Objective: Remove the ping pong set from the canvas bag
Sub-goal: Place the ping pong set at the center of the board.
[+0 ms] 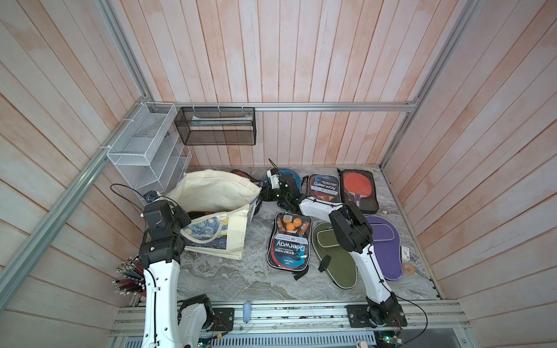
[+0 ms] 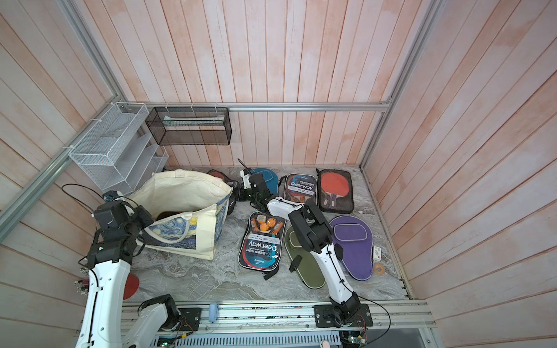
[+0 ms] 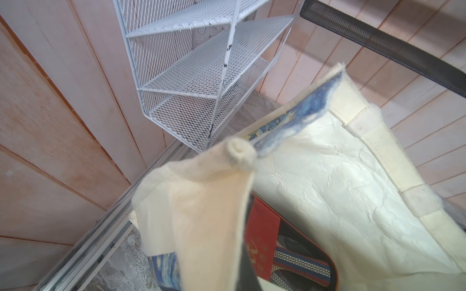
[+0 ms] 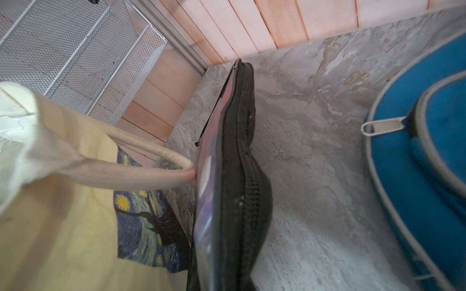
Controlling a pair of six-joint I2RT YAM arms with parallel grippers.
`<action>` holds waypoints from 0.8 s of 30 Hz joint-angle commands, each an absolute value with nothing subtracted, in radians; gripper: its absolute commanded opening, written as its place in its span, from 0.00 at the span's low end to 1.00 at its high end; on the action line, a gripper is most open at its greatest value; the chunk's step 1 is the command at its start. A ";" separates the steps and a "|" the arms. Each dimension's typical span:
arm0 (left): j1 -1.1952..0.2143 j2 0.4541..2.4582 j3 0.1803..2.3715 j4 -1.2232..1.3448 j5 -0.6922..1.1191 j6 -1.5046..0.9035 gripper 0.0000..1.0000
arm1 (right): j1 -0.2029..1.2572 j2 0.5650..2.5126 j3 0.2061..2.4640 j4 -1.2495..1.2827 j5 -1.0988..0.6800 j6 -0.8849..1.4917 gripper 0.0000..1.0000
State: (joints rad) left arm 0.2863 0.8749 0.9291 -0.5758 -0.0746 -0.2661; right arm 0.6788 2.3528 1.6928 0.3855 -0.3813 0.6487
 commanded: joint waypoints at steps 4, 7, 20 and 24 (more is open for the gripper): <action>0.287 0.837 0.913 -0.452 -0.013 -0.265 0.00 | 0.677 2.261 1.595 0.448 -0.289 0.626 0.35; 0.286 0.819 0.893 -0.414 0.016 -0.249 0.00 | 0.661 2.207 1.592 0.381 -0.262 0.563 0.61; 0.287 0.678 0.777 -0.221 0.231 -0.190 0.00 | 0.537 2.065 1.862 -0.141 -0.399 0.238 0.99; 0.287 0.624 0.755 -0.190 0.333 -0.162 0.00 | 0.528 2.019 1.913 -0.244 -0.466 0.093 0.99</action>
